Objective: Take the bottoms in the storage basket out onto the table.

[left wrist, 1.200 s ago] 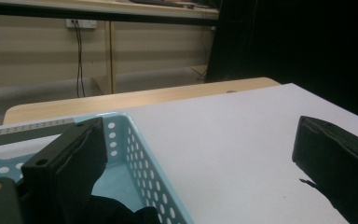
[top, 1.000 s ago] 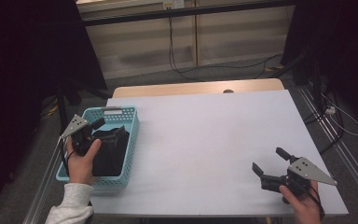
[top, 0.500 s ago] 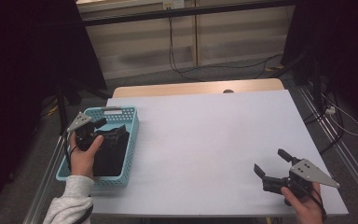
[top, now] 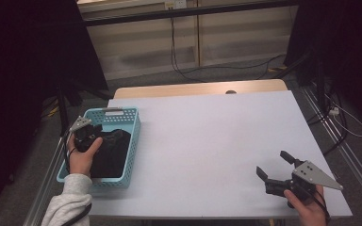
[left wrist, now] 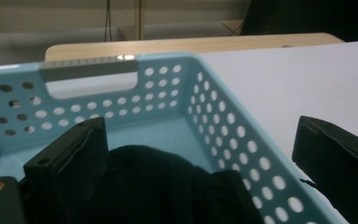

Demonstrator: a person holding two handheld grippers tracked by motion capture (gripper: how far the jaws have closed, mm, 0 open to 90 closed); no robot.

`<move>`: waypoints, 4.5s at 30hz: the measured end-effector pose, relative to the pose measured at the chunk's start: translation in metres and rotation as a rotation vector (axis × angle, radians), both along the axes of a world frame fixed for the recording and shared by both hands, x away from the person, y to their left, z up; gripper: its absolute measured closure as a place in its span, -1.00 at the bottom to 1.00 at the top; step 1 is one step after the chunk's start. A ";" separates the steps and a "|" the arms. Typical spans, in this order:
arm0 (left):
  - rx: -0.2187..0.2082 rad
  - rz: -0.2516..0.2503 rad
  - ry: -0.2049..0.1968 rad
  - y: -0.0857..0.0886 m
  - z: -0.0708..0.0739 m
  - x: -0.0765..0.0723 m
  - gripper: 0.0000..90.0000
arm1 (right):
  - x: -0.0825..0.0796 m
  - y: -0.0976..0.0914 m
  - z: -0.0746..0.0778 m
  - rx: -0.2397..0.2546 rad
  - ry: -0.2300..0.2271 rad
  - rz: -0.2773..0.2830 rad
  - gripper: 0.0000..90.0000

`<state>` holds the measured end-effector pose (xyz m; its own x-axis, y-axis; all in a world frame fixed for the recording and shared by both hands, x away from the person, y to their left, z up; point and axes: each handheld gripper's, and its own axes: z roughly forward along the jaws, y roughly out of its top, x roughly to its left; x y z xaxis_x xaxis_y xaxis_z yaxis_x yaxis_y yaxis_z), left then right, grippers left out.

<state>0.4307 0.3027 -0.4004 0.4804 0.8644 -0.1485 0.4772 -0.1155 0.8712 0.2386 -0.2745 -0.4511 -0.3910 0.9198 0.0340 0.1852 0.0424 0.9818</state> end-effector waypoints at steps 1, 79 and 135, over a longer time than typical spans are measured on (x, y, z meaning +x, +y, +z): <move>0.000 0.000 0.000 0.000 0.000 0.000 -0.92 | 0.000 0.000 0.000 0.000 0.000 0.000 -0.97; 0.002 0.139 0.387 -0.012 -0.050 0.020 0.59 | 0.001 0.002 0.000 0.003 0.013 0.004 -0.96; 0.157 0.156 0.289 0.026 -0.027 0.015 -0.70 | -0.001 0.001 0.000 0.004 0.010 0.010 -0.97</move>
<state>0.4461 0.3285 -0.4272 0.2981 0.9472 -0.1181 0.7236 -0.1436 0.6751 0.2375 -0.2739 -0.4511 -0.3996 0.9157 0.0419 0.1948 0.0402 0.9800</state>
